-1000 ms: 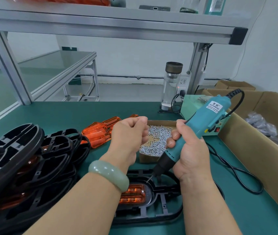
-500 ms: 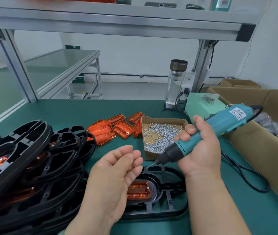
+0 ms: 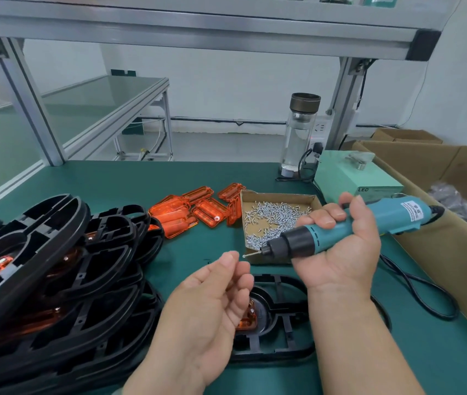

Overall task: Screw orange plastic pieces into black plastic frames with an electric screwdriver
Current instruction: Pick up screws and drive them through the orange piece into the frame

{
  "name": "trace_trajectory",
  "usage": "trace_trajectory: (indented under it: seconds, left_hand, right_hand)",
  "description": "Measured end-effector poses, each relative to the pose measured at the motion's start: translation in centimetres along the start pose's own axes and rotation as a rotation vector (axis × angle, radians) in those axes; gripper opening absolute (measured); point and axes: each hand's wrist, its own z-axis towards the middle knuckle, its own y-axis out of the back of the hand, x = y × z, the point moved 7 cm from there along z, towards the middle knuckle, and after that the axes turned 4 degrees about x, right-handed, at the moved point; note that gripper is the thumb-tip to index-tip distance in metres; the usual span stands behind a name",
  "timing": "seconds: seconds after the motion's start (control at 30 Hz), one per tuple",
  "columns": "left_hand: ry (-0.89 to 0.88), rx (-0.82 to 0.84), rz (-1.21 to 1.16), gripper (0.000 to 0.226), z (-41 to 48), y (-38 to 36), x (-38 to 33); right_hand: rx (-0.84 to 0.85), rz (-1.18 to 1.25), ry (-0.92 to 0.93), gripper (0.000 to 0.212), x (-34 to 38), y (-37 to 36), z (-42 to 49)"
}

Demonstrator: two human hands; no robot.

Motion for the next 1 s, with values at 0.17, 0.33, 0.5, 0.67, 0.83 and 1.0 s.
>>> trace_trajectory:
  seconds: [0.17,0.33,0.5,0.67,0.83,1.0]
  left_hand:
    - [0.068,0.02,-0.125,0.014,0.0,-0.6,0.5]
    - [0.101,0.027,-0.19,0.013,-0.2,-0.7,0.7]
    - [0.122,0.022,-0.219,0.011,-0.2,-0.8,0.9]
    - [0.085,0.003,-0.185,0.01,0.0,-0.5,0.9]
    - [-0.031,-0.052,-0.114,0.009,0.0,0.0,0.6]
    - [-0.06,-0.067,-0.05,0.011,-0.1,0.1,0.5]
  right_hand:
    - [-0.014,-0.018,-0.003,0.014,-0.5,-0.2,-0.3]
    - [-0.01,-0.016,0.008,0.015,-0.5,-0.2,-0.4]
    - [-0.009,-0.026,0.02,0.017,-0.4,-0.2,-0.4]
    - [-0.004,-0.064,0.036,0.018,-0.4,-0.4,-0.6]
    - [0.03,-0.104,0.069,0.017,-0.4,-1.0,-1.0]
    - [0.08,-0.117,0.111,0.008,-0.2,-1.7,-1.5]
